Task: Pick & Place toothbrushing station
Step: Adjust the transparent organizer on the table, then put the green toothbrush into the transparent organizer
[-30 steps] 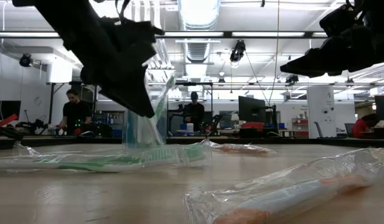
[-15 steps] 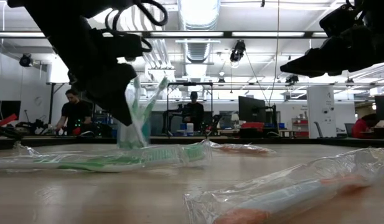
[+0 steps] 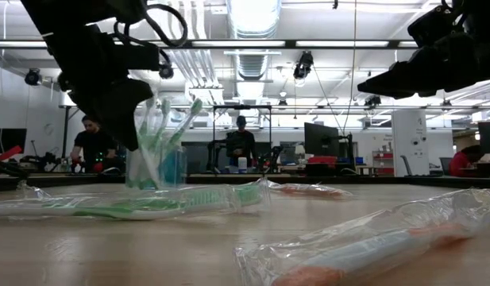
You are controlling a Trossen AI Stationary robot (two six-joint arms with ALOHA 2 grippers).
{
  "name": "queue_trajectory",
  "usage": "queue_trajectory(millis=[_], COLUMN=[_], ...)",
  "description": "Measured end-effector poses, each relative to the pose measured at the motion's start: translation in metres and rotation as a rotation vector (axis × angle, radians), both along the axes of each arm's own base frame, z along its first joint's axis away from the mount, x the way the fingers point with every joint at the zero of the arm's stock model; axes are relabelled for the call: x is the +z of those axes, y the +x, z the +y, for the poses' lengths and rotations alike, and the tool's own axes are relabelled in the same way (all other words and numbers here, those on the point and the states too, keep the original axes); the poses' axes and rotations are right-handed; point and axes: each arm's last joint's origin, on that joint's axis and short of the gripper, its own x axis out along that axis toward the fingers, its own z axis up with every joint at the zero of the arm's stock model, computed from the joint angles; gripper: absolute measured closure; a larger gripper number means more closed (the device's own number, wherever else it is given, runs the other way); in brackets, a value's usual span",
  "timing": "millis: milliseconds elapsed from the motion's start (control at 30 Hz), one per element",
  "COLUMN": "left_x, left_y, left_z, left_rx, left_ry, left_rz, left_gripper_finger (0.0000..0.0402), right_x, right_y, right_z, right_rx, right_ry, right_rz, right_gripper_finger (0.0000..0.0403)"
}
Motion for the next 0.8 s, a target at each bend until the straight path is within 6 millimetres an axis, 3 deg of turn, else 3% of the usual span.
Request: queue_trajectory(millis=[233,533,667,800], left_x=[0.012,0.077,0.094,0.094], left_y=[-0.005,-0.009,0.0,0.019], left_z=[-0.002,-0.018,-0.022,-0.032], left_rx=[0.014,-0.166,-0.208,-0.269], left_ry=[-0.061,-0.002,0.015,0.067], left_rz=[-0.024,-0.2,-0.232,-0.273], left_gripper_finger=[0.0252,0.0252,0.0252,0.0252], right_x=[0.0,0.0,0.0,0.0], right_y=[0.0,0.0,0.0,0.0], right_z=[0.0,0.0,0.0,0.0], right_rx=[0.0,0.0,0.0,0.0], right_ry=[0.0,0.0,0.0,0.0], right_rz=[0.0,0.0,0.0,0.0], right_gripper_finger=[0.0158,0.0158,0.0158,0.0158])
